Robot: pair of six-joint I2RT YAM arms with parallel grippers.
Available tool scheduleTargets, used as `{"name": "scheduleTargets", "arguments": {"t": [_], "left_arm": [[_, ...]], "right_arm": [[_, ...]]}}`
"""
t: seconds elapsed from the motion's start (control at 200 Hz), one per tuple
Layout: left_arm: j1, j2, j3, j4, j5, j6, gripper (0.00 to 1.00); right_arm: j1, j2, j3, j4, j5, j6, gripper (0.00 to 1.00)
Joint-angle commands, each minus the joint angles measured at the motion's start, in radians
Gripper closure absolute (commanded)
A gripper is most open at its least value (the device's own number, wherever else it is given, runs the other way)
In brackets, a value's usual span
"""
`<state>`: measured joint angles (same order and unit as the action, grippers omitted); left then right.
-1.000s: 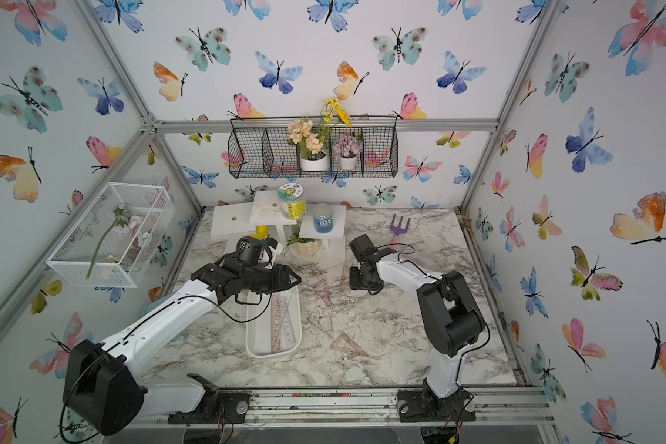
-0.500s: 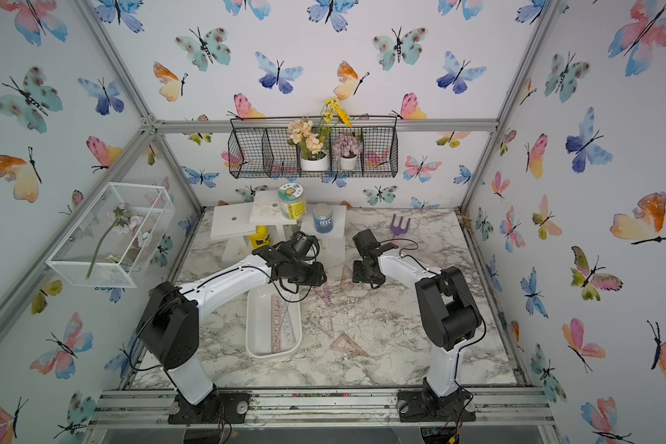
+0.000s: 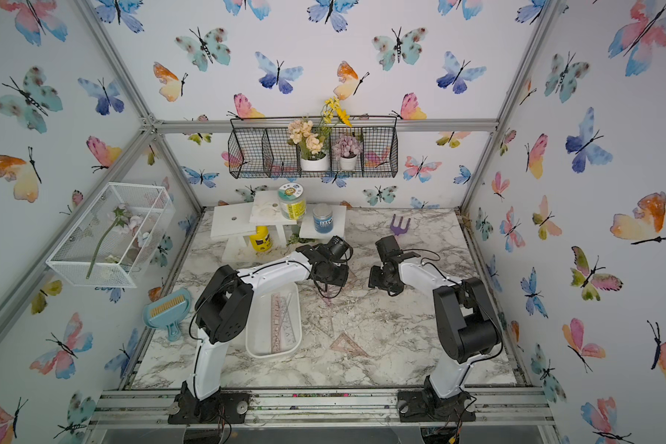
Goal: Put the scattered rulers into the storage box
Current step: Move the ruler to the center of the board.
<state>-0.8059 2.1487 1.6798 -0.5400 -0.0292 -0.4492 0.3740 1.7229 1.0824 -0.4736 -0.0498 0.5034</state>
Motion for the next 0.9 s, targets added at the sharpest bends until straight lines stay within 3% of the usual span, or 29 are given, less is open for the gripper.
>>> {"name": "scheduleTargets", "arguments": {"t": [0.0, 0.315, 0.686, 0.896], "left_arm": [[-0.012, 0.041, 0.034, -0.02, -0.096, -0.014, 0.58], [-0.012, 0.066, 0.047, 0.023, -0.13, -0.032, 0.58], [-0.013, 0.161, 0.177, -0.014, -0.142, -0.039, 0.59], [-0.013, 0.162, 0.146, -0.005, -0.177, -0.042, 0.59]], "right_arm": [[-0.003, -0.026, -0.016, 0.024, -0.044, -0.002, 0.4], [-0.004, -0.04, -0.04, 0.043, -0.065, -0.003, 0.4], [-0.004, -0.064, -0.058, 0.052, -0.076, 0.001, 0.4], [-0.006, -0.085, -0.075, 0.051, -0.071, -0.005, 0.4]]}}
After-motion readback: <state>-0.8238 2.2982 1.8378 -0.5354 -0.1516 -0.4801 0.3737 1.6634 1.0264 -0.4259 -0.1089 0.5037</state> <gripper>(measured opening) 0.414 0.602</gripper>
